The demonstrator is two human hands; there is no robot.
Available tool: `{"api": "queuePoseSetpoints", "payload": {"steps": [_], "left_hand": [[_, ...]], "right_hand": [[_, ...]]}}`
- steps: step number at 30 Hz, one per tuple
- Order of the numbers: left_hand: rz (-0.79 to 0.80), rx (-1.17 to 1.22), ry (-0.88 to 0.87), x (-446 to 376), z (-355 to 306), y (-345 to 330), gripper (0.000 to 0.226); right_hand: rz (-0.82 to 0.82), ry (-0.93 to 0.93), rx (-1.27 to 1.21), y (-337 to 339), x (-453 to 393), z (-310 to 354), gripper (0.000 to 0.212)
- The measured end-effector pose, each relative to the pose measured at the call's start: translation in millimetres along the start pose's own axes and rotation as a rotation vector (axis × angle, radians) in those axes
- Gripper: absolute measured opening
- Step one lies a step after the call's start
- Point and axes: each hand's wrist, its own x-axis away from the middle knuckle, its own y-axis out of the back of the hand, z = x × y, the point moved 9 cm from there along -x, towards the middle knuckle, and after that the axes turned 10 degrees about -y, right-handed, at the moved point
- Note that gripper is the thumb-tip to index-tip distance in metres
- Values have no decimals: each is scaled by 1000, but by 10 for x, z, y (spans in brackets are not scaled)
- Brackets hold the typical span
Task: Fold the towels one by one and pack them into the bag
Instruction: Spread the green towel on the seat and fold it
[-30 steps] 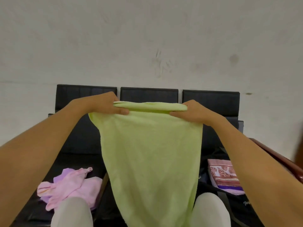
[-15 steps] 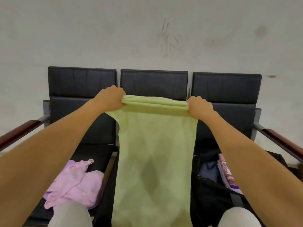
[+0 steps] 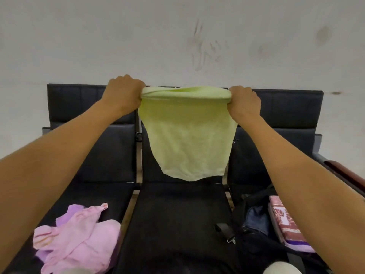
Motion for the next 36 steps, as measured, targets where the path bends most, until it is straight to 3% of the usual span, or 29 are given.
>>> {"api": "queuePoseSetpoints", "payload": {"steps": [3,7,11,17,21,24,28,29,33,36], "left_hand": [[180,40,-68,263,-203,-304,11],[475,344,-154,778,-539,-880,21],[569,620,-103,1310,-729,-1253,55],[686,931,-21,2051,-1025,-1735,88],[866,963,-12,2470,-1219,-1954,65],[981,972,-9,2750,-1360,-2155,71],[1007,1081,57,2920,-1542,-2306,46],[1001,1107,73,2943,-1583,-2348,48],[927,1159,96,2987,-1577,-2479,56],[813,1201,134,2992,-1553,-2596,67]], "right_hand": [[129,4,1,-305,332,-79,10],[426,39,-34,-865,978,-223,5],[696,75,-103,-1227,1660,-313,15],[1002,196,-79,-1551,2463,-387,26],[1272,136,-107,-1649,2911,-585,29],[1358,111,-134,-1682,3177,-644,12],[1468,100,-132,-1772,3487,-738,10],[1480,93,-126,-1816,3531,-789,8],[1440,73,-154,-1960,3541,-884,29],[1435,42,-269,-2009,3569,-866,20]]}}
